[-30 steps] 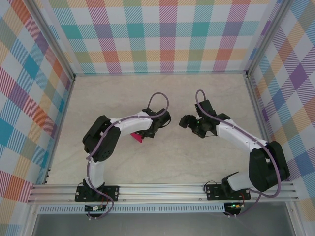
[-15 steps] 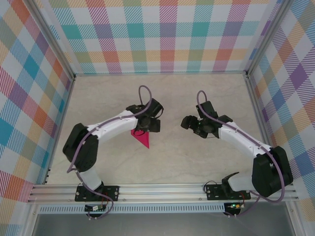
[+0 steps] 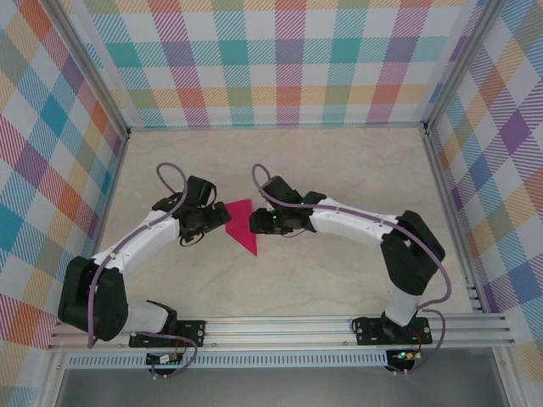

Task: Fold a paper plane with a square sheet of paper (pick it up from the middle)
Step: Turn over the paper at the center of the table, then move the paper to the center of the table.

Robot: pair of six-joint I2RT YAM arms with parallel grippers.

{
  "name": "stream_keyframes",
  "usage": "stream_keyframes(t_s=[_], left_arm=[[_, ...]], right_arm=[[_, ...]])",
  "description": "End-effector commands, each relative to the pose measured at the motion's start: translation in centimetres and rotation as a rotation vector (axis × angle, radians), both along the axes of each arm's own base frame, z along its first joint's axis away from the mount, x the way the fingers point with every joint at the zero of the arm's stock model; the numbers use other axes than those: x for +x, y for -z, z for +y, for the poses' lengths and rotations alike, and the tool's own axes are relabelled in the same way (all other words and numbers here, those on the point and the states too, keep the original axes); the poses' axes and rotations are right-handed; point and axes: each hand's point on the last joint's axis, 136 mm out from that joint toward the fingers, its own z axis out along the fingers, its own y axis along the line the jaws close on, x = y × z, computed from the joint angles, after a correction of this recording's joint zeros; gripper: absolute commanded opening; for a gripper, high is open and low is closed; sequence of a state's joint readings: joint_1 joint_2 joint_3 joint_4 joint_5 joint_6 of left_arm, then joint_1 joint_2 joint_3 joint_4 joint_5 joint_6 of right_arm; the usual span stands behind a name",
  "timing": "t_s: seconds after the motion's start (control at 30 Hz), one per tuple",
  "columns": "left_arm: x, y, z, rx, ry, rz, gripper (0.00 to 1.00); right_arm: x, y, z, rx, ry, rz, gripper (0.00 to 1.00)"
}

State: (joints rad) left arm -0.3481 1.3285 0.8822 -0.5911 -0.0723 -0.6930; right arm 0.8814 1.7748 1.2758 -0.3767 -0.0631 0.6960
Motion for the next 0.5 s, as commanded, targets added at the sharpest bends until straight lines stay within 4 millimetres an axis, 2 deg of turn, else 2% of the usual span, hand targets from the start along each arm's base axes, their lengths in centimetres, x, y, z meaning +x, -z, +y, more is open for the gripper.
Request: stream_keyframes(t_s=[0.0,0.17,0.47], left_arm=[[-0.3,-0.1,1.3,-0.068,-0.100,-0.026,0.95],[-0.8,0.5,2.3,-0.092,-0.123,-0.023,0.99],[-0.8,1.3,2.0,-0.118,-0.115,-0.007,1.00]], right_arm=[[0.3,0.1,3.1,0.052,-0.045,0.014,0.45],[1.0,2.0,5.0,0.055,-0.052,0.059,0.43],[2.1,5.4,4.8,-0.035,-0.003,0.087,0.41]])
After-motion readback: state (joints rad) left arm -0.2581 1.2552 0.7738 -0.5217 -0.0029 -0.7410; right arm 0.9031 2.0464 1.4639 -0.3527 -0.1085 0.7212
